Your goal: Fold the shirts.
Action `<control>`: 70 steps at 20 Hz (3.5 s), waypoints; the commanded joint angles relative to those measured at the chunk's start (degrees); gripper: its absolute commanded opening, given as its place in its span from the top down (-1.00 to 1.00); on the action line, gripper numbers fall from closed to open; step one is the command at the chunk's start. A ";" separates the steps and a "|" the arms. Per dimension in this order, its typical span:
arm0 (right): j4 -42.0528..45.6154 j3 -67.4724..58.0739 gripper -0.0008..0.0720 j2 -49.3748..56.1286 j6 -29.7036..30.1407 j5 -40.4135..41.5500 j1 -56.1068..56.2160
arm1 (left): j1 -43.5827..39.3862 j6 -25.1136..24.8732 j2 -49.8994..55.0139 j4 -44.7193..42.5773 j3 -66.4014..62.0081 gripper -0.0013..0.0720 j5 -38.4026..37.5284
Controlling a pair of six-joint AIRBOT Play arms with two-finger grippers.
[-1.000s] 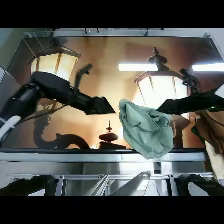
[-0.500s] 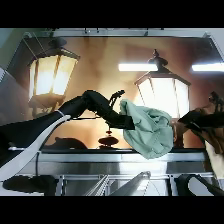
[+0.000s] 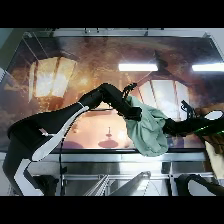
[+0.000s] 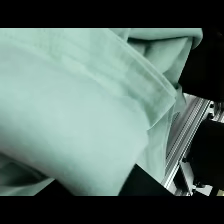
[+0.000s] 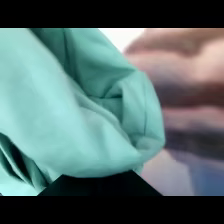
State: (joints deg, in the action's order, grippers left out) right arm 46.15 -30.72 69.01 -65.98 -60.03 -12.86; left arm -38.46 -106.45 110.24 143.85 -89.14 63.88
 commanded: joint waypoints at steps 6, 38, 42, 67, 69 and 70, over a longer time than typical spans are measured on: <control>-2.51 -13.75 0.92 -11.80 -1.07 -5.44 -5.14 | 9.55 -0.63 -11.78 -0.22 -2.19 0.94 14.40; 14.12 -16.76 -0.67 -0.70 -9.49 -6.05 -9.01 | 58.69 -5.81 -40.48 -5.84 42.21 -0.98 24.68; 3.50 -7.04 -0.67 0.72 0.13 0.94 -4.61 | 55.65 -5.79 -49.00 -4.42 53.86 -0.98 17.18; -27.36 -6.40 0.92 12.74 21.90 -5.25 2.19 | 20.11 -3.63 -29.31 -4.74 46.34 0.92 1.14; -27.45 -6.40 0.92 8.76 21.86 -5.92 1.81 | 21.92 -3.67 -31.36 -4.81 44.74 0.92 2.71; -28.26 -6.40 0.92 6.21 21.84 -6.60 1.27 | 23.10 -3.69 -33.31 -4.83 44.22 0.92 3.52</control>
State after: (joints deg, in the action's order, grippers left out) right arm 18.92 -37.08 79.85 -44.45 -64.84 -10.96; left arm -16.78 -110.13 78.67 139.28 -42.17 64.75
